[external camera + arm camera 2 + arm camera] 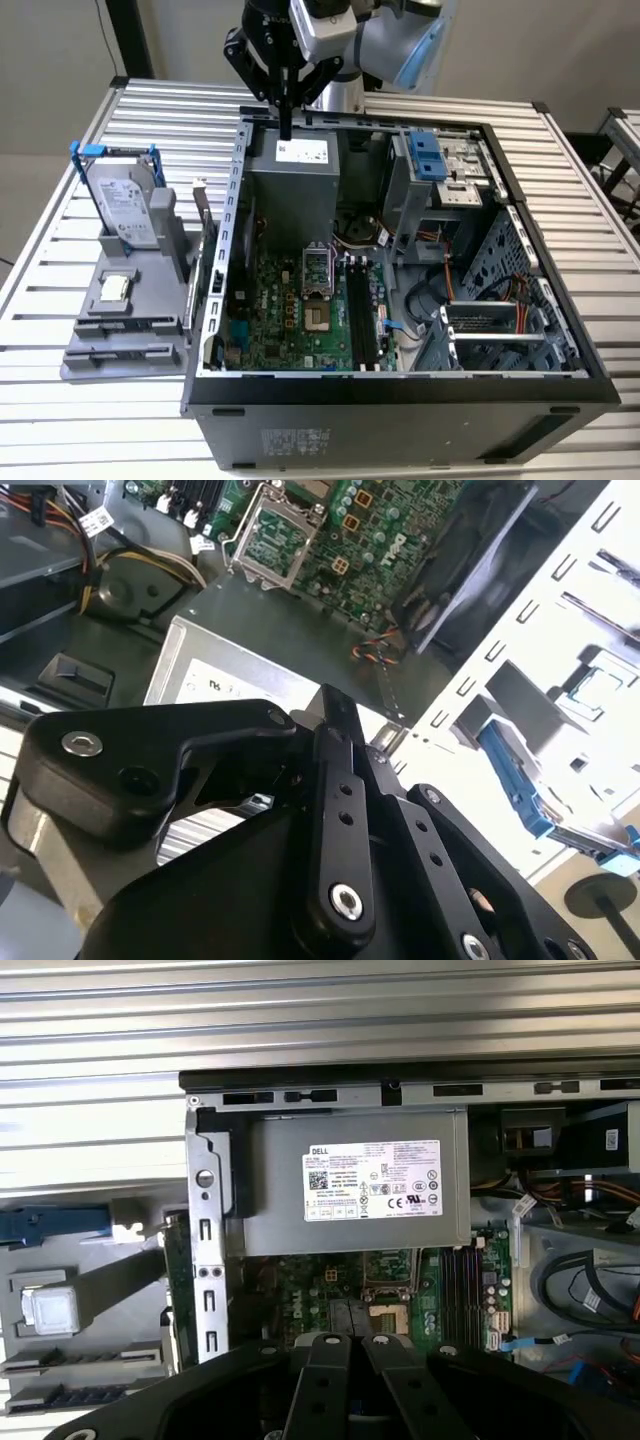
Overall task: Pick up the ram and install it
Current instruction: 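Reach for the ram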
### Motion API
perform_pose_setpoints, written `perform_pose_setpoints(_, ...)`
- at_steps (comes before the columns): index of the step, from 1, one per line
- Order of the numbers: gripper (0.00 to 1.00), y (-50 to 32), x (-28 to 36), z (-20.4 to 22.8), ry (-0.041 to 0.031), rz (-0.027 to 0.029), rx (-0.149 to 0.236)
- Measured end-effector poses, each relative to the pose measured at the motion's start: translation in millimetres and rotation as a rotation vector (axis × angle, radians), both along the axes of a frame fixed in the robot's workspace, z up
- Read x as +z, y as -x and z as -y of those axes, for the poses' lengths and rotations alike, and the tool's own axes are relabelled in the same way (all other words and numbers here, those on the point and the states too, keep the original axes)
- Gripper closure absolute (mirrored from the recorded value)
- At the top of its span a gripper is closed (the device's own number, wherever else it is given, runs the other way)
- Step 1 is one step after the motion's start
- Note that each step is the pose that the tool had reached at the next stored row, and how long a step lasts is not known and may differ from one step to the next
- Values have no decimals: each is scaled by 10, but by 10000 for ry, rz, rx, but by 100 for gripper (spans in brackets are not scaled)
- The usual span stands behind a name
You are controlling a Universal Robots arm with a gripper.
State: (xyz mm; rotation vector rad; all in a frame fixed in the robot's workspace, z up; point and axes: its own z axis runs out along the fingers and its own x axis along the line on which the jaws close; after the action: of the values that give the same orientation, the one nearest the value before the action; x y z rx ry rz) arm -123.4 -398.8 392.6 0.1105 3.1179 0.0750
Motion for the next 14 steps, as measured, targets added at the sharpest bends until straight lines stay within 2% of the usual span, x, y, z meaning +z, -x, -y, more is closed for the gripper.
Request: perform_pose_setpoints(14,100,166,0,-10,0,1,4)
